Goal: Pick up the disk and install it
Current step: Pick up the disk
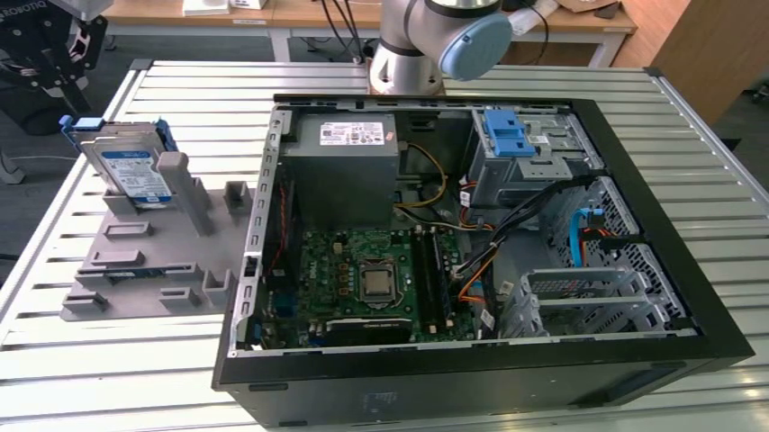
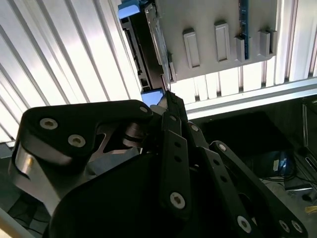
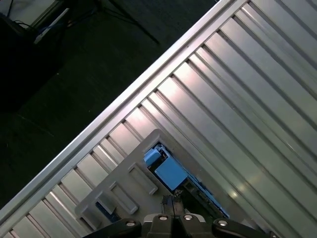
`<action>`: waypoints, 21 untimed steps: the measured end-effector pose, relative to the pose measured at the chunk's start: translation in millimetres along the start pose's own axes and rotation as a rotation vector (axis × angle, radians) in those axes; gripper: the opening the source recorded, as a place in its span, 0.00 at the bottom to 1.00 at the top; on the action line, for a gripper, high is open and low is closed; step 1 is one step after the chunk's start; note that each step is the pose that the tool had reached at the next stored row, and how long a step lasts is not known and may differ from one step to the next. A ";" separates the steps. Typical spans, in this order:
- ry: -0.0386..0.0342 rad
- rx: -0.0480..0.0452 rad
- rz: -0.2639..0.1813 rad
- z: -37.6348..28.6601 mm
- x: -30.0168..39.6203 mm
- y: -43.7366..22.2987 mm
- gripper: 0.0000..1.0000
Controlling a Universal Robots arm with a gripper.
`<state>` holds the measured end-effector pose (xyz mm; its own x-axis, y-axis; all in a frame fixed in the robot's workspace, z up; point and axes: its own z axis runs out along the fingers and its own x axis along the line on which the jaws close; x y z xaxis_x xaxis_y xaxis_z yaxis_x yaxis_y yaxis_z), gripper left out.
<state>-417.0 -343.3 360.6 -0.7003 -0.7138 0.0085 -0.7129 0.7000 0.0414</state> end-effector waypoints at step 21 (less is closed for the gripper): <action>0.0038 0.0007 -0.091 0.0 0.0 0.0 0.11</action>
<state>-417.0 -343.3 360.7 -0.6327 -0.7744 0.0086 -0.7735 0.6324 0.0414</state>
